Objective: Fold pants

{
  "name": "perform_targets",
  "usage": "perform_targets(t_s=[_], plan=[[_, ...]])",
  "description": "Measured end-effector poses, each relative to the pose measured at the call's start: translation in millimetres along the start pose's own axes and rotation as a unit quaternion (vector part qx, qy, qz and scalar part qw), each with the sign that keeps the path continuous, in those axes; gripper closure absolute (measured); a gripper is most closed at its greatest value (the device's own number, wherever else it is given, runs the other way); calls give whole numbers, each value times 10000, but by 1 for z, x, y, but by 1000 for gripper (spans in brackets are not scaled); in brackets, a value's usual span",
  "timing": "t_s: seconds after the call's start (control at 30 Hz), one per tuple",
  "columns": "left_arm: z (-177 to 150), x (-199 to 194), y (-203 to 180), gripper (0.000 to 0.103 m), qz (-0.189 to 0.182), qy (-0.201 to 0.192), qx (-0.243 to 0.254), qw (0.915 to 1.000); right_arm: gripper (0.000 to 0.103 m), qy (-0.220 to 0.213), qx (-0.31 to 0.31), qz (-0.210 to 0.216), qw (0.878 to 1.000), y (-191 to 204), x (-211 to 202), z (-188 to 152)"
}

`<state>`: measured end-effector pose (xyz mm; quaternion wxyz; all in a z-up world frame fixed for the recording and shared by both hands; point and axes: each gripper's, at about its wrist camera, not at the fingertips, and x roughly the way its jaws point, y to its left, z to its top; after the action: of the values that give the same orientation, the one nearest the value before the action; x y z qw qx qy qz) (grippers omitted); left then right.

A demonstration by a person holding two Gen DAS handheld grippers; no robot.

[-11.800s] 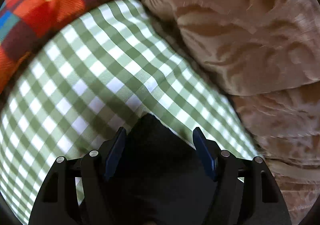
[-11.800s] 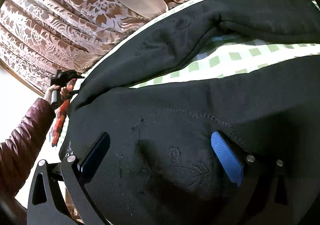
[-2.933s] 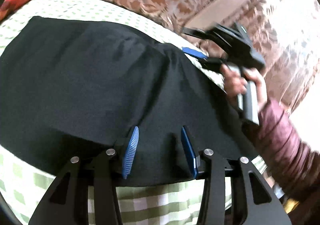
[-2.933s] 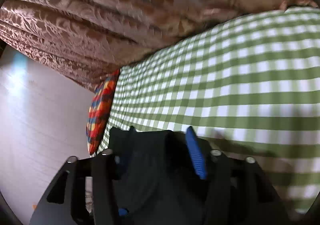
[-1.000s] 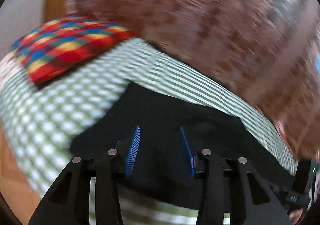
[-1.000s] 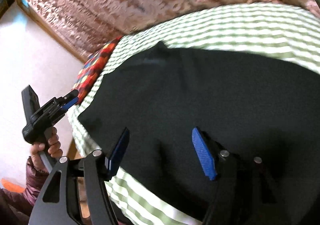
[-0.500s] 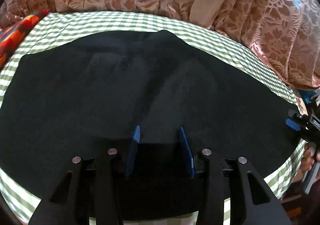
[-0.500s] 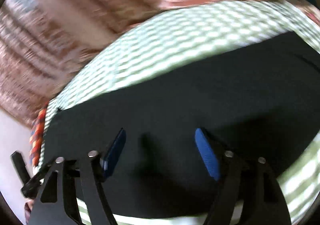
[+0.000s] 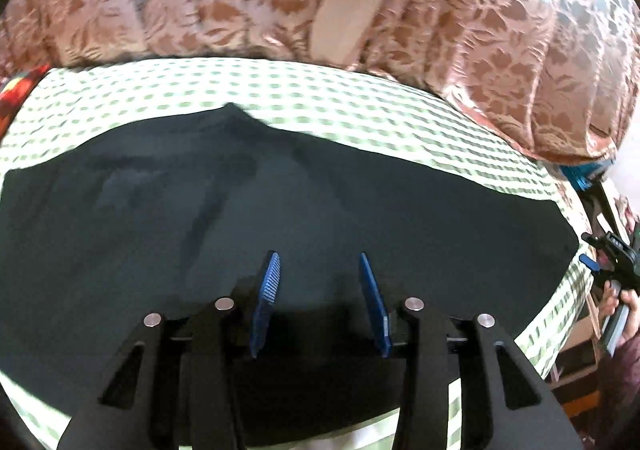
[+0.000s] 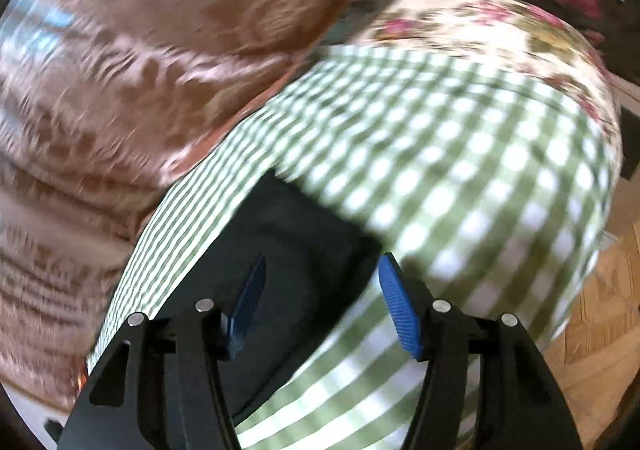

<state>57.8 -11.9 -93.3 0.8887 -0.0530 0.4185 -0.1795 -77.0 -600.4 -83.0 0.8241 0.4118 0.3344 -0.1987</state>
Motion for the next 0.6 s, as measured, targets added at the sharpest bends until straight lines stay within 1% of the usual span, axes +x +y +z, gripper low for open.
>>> perform_targets(t_s=[0.03,0.13,0.17,0.2,0.23,0.3,0.33,0.4,0.43,0.47,0.53,0.6], plan=[[2,4,-6,61,-47,31,68,10000,45,-17,73,-71,9999,-6,1,4],[4,12,-23,61,-151,106,258,9995,50,25,130,-41,9999,-6,9,10],[4,14,-29,61,-187,125,314,9993,55,57,67,-42,10000,-4,12,11],[3,15,-32,61,-215,146,354,9990,72,84,8,-61,9999,-2,14,10],[2,18,-37,61,-246,186,417,9987,82,159,-120,-109,9997,1,19,9],[-2,22,-44,61,-255,273,550,9978,88,204,-433,-466,9978,14,27,9],[-4,24,-46,61,-220,303,597,9975,88,200,-616,-642,9958,15,29,6],[-11,31,-46,61,-132,477,618,9969,88,241,-642,-777,9946,8,34,2],[-15,37,-45,61,-103,612,575,9964,88,213,-599,-754,9951,5,35,0],[-19,40,-44,61,-67,635,549,9964,88,190,-552,-710,9958,3,34,0],[-24,39,-47,61,16,498,656,9966,87,174,-512,-641,9965,1,32,-1],[-22,37,-48,59,-8,494,635,9968,84,197,-468,-580,9970,-1,30,-1]])
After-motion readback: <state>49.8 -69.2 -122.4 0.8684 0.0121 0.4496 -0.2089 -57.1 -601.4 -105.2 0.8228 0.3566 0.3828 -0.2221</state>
